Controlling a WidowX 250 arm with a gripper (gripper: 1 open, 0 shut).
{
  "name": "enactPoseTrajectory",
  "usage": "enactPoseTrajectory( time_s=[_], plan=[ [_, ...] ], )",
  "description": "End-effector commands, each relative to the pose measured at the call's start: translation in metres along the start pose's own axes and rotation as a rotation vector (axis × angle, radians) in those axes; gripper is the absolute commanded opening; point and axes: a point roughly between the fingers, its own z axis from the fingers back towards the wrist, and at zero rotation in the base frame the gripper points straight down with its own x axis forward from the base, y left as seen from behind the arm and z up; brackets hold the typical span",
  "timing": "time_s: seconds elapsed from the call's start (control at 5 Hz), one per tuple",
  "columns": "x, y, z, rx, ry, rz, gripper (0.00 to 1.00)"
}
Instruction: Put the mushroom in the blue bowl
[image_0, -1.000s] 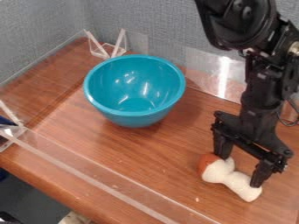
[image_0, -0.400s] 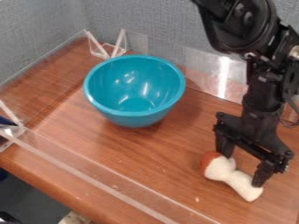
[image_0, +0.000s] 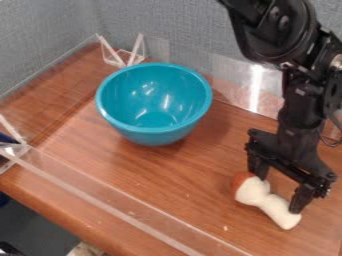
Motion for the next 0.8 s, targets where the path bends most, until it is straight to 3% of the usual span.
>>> enactPoseTrajectory(
  time_s=[0.0, 0.4, 0.6],
  plan=[
    [-0.0040, 0.0005, -0.0108, 0.003, 0.032, 0.012, 1.00],
    [-0.0040, 0.0040, -0.0168, 0.004, 0.042, 0.028, 1.00],
    [-0.0040, 0.0055, -0.0193, 0.005, 0.046, 0.036, 0.00]
  ],
)
